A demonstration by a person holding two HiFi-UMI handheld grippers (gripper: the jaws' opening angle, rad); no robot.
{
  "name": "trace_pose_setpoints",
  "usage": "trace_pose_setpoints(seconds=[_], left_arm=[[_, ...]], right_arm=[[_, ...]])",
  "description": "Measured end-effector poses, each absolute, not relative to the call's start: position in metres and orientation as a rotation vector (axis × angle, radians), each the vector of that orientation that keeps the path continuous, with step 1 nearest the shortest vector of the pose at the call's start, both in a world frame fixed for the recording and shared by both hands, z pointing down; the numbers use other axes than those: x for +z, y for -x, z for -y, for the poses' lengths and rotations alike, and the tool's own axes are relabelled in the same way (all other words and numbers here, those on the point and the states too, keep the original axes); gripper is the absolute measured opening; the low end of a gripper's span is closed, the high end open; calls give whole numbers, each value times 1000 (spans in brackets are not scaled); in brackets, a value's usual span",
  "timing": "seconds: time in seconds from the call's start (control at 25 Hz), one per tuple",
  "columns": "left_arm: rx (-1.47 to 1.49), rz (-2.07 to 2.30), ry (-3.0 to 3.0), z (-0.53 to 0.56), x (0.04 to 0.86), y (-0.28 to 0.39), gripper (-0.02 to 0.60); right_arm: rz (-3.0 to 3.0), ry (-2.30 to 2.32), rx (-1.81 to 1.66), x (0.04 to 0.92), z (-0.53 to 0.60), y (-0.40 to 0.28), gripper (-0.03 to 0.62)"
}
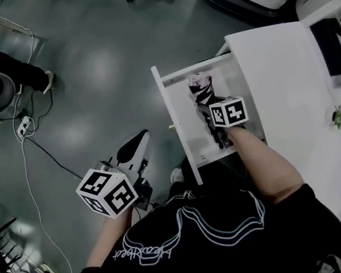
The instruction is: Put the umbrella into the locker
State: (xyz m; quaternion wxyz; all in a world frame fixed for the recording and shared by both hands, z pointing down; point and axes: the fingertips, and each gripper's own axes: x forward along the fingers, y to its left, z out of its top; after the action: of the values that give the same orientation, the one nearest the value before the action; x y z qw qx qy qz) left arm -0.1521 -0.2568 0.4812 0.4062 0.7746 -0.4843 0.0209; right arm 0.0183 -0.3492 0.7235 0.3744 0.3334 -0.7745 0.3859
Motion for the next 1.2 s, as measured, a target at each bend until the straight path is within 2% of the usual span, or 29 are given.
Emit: trace_pose_setpoints(seconds=[0.28, 0.72, 0.76, 0.92, 1.04, 1.2], left_arm=[[96, 1220, -1936, 252, 492, 152, 6], [101, 1286, -1932, 251, 490, 174, 6], [111, 1292, -1934, 251, 490, 176, 6], [121, 1288, -1939, 251, 490, 177, 6], [125, 1268, -1968, 251, 484, 167, 5], [117, 1235, -2011, 249, 474, 152, 6]], right_arm=[[1880, -901, 1048, 756, 352, -29, 245], [1866, -866, 1053, 761, 351, -23, 265], [1873, -865, 1059, 760, 351, -22, 273], [1897, -871, 1063, 752, 351, -18, 370], [1919, -900, 1064, 740, 351, -21, 405], [1986, -940, 1070, 711, 349, -23, 413]])
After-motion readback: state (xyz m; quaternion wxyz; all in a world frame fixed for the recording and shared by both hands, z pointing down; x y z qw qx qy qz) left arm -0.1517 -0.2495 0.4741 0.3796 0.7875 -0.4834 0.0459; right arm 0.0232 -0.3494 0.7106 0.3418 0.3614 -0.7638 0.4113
